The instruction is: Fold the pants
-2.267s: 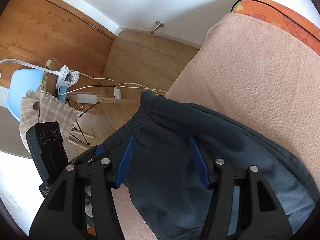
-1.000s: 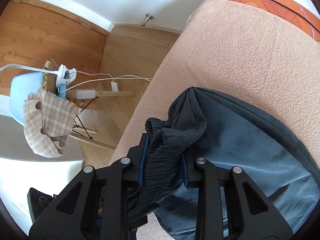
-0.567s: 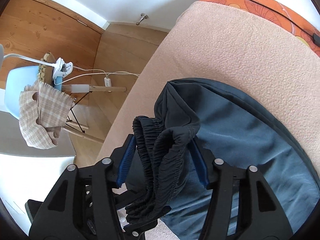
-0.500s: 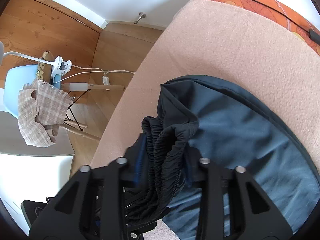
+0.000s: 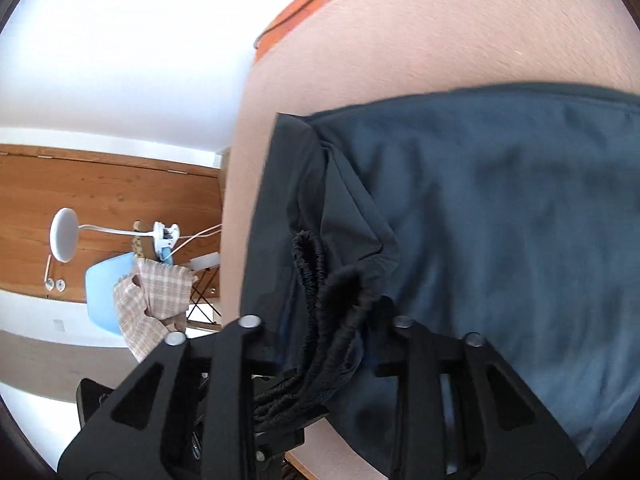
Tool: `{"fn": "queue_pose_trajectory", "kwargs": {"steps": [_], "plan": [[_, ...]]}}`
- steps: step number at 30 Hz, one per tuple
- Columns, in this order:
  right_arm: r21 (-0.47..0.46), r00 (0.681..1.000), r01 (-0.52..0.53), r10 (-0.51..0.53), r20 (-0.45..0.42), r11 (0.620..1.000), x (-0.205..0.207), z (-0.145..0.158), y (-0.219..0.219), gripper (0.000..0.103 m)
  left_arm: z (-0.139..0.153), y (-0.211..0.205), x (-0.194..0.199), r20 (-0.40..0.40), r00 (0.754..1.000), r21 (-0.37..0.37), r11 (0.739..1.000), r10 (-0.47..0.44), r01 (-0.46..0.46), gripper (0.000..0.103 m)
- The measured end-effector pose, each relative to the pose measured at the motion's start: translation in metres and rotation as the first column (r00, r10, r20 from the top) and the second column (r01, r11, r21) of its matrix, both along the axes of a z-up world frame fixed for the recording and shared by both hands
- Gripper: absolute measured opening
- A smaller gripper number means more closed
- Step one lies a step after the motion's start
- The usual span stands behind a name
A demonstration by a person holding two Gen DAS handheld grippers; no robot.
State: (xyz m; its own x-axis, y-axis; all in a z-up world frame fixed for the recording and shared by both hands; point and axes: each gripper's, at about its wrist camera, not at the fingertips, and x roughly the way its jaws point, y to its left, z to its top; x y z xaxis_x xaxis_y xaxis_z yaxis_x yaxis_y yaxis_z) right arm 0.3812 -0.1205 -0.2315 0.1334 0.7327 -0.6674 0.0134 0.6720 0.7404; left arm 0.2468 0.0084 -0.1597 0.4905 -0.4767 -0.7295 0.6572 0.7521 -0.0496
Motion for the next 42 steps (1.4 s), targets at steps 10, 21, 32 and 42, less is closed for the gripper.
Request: {"fn": "queue_pose_trajectory", "kwargs": {"steps": [10, 21, 32, 42], "plan": [[-0.267, 0.991, -0.002, 0.037, 0.126, 0.964, -0.014, 0.03, -0.006, 0.054, -0.01, -0.038, -0.02, 0.071, 0.993, 0.109, 0.99, -0.092, 0.084, 0.016], [-0.286, 0.94, -0.208, 0.272, 0.206, 0.936, -0.006, 0.035, 0.016, 0.054, -0.015, -0.035, -0.013, 0.044, 0.996, 0.082, 0.994, -0.078, 0.074, 0.016], [-0.207, 0.976, -0.079, 0.119, 0.185, 0.975, -0.018, 0.052, -0.034, 0.01, 0.002, -0.026, -0.015, 0.033, 0.996, 0.07, 0.995, -0.077, 0.074, 0.017], [-0.292, 0.992, 0.062, -0.026, 0.127, 0.954, -0.044, 0.045, -0.09, 0.05, 0.005, -0.03, -0.024, 0.055, 0.993, 0.083, 0.991, -0.106, 0.101, 0.017]]}}
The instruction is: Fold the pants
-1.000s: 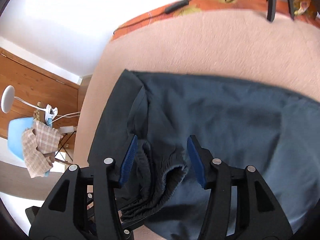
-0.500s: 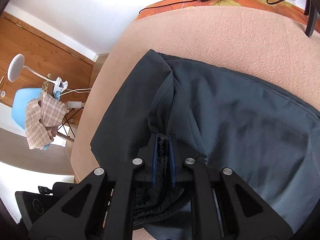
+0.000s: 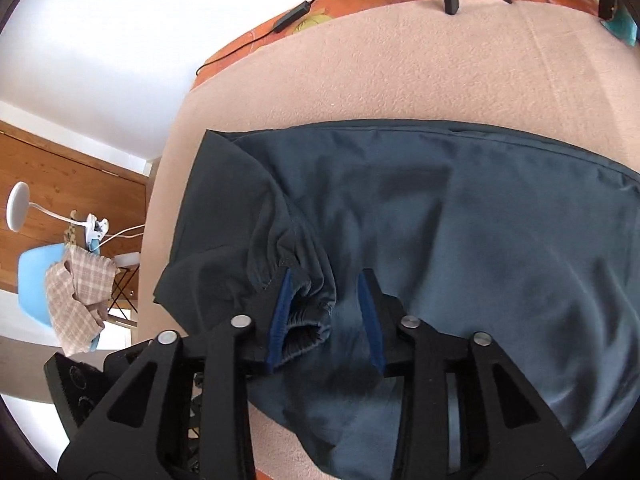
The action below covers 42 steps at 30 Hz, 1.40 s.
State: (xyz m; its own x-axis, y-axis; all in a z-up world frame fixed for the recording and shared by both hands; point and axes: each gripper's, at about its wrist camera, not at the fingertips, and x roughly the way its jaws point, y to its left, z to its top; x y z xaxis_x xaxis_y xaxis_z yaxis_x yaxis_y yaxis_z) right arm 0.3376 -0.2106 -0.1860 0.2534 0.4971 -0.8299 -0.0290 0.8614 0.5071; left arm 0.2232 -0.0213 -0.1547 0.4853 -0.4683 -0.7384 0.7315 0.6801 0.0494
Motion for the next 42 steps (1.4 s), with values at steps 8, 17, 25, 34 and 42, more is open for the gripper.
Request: {"fn": "queue_pose_trajectory", "kwargs": {"steps": [8, 17, 25, 34, 42], "plan": [[0.21, 0.988, 0.028, 0.005, -0.156, 0.977, -0.01, -0.021, 0.018, 0.069, 0.006, -0.015, -0.008, 0.021, 1.0, 0.01, 1.0, -0.013, 0.013, 0.017], [0.149, 0.997, 0.03, -0.019, -0.073, 0.988, -0.009, -0.016, 0.027, 0.018, 0.021, -0.035, -0.017, 0.008, 1.0, -0.027, 1.0, -0.011, 0.011, 0.017], [0.039, 0.993, -0.023, 0.019, 0.114, 0.999, -0.032, 0.039, -0.009, 0.016, 0.042, -0.076, -0.031, 0.004, 1.0, -0.151, 0.989, -0.004, 0.005, 0.017], [-0.017, 0.986, -0.03, 0.033, 0.162, 0.999, -0.056, 0.071, -0.083, 0.016, 0.06, -0.137, -0.055, -0.01, 0.999, -0.232, 0.972, -0.051, 0.048, 0.017], [-0.053, 0.986, 0.015, -0.006, 0.167, 0.998, -0.079, 0.086, -0.158, 0.016, 0.068, -0.202, -0.071, -0.01, 0.99, -0.246, 0.96, -0.141, 0.134, 0.017]]}}
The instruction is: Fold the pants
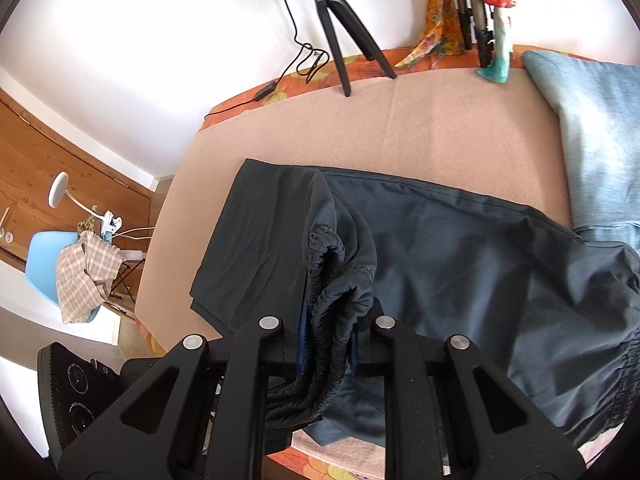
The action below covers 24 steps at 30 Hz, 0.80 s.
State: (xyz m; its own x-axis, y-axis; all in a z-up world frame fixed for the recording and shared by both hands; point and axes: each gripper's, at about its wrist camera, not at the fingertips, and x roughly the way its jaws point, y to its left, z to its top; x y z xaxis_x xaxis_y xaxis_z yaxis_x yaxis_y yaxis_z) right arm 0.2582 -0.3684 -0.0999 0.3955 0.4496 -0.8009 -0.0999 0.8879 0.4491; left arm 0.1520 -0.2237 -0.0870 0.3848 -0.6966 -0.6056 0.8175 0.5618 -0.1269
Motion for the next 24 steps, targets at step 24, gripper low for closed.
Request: {"fn": "queue_pose_trajectory", "kwargs": {"steps": [24], "plan": [[-0.058, 0.989, 0.137, -0.14, -0.056, 0.989, -0.046, -0.014, -0.207, 0.016, 0.005, 0.021, -0.018, 0.007, 0.998, 0.193, 0.979, 0.062, -0.063, 0.053]]}}
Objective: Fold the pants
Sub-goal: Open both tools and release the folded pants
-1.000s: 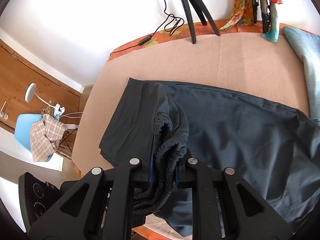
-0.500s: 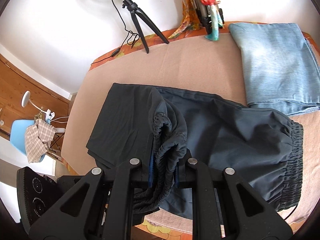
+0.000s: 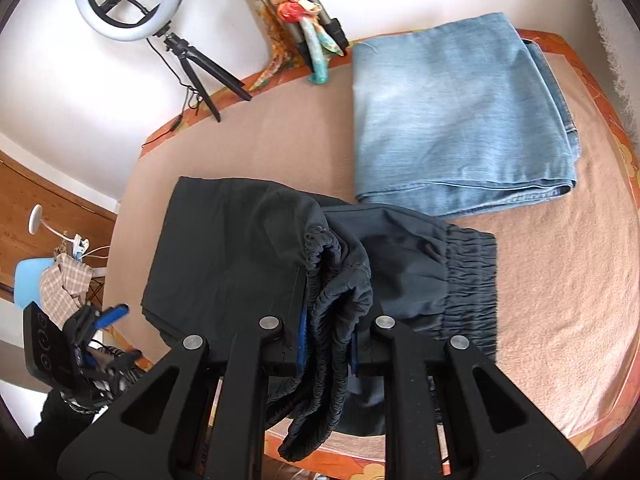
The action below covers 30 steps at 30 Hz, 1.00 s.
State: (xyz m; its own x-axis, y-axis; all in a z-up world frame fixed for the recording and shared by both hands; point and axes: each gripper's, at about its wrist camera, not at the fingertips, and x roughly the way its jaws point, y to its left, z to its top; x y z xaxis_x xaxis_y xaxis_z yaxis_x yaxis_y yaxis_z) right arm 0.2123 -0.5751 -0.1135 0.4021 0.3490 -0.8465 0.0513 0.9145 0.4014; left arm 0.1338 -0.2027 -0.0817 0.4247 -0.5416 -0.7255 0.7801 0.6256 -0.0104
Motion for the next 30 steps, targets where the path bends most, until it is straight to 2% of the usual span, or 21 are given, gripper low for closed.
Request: {"fn": "queue_pose_trajectory", "kwargs": {"steps": [3, 8, 12, 15, 16, 18, 22, 26, 30], "plan": [[-0.011, 0.999, 0.013, -0.014, -0.035, 1.0, 0.0, -0.015, -0.019, 0.016, -0.006, 0.027, 0.022, -0.015, 0.995, 0.019, 0.994, 0.103, -0.103, 0.053], [-0.033, 0.996, 0.026, -0.028, -0.08, 0.999, 0.007, -0.044, -0.039, 0.016, -0.02, 0.066, 0.046, -0.075, 0.968, -0.007, 0.971, 0.238, -0.239, 0.053], [-0.115, 0.997, 0.011, -0.02, -0.079, 0.993, 0.013, -0.06, -0.036, 0.021, -0.037, 0.089, 0.063, -0.193, 0.93, -0.039, 0.945, 0.312, -0.325, 0.054], [-0.181, 0.998, 0.007, -0.019, -0.065, 0.983, 0.014, -0.064, -0.031, 0.028, -0.053, 0.099, 0.071, -0.255, 0.9, -0.022, 0.929, 0.353, -0.37, 0.054], [-0.201, 0.998, 0.005, -0.017, -0.056, 0.98, 0.014, -0.062, -0.029, 0.029, -0.058, 0.103, 0.072, -0.281, 0.891, -0.023, 0.925, 0.357, -0.378, 0.054], [-0.245, 0.999, 0.008, -0.017, -0.036, 0.97, 0.012, -0.055, -0.025, 0.04, -0.067, 0.108, 0.077, -0.327, 0.869, -0.021, 0.917, 0.371, -0.399, 0.054], [-0.306, 0.998, 0.053, -0.043, 0.039, 0.951, 0.001, -0.029, -0.023, 0.053, -0.077, 0.114, 0.081, -0.366, 0.845, -0.03, 0.902, 0.391, -0.43, 0.054], [-0.34, 0.99, 0.091, -0.048, 0.134, 0.936, -0.012, 0.008, -0.008, 0.055, -0.083, 0.114, 0.083, -0.399, 0.833, -0.037, 0.9, 0.385, -0.434, 0.054], [-0.281, 0.982, 0.057, -0.003, 0.187, 0.958, -0.014, 0.037, 0.023, 0.059, -0.09, 0.115, 0.085, -0.437, 0.819, -0.057, 0.898, 0.371, -0.437, 0.054]]}}
